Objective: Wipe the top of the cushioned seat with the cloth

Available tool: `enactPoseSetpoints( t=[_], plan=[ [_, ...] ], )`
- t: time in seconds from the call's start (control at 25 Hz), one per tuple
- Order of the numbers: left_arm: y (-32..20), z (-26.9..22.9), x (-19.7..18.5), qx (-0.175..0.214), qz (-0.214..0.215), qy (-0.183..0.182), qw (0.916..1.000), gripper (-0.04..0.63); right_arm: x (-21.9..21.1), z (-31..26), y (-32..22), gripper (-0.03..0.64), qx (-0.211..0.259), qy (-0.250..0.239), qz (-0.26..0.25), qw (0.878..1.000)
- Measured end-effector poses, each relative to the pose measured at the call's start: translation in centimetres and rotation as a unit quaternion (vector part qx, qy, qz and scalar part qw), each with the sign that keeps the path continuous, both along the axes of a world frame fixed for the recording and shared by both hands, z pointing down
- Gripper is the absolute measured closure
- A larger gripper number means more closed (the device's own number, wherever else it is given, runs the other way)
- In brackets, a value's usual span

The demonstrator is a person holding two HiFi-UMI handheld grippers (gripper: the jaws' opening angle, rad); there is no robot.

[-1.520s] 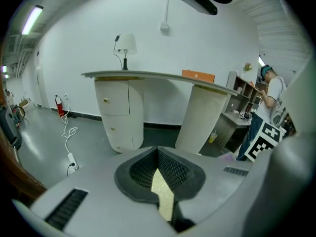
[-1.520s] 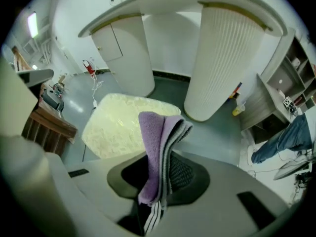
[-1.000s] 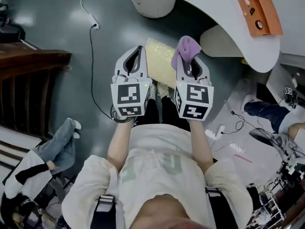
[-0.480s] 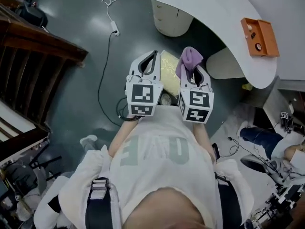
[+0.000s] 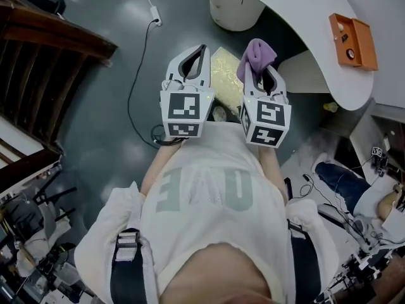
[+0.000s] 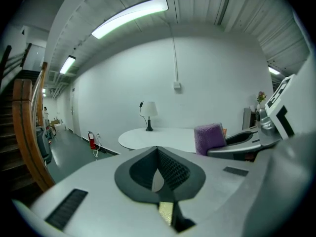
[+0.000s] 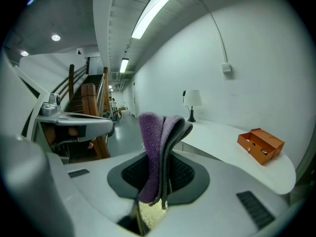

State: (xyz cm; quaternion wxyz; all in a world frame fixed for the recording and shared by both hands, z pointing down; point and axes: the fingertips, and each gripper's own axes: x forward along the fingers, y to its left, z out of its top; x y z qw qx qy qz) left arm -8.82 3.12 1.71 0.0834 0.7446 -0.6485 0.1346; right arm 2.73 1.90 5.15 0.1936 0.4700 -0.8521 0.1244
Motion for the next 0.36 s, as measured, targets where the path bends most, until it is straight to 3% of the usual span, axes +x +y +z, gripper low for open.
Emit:
enactPoseSetpoints(
  t=[0.36],
  plan=[
    [0.14, 0.05, 0.06, 0.007, -0.017, 0.001, 0.9998, 0.603, 0.59, 0.47, 0.02, 0.526, -0.001, -0.008, -0.013, 1.0]
  ],
)
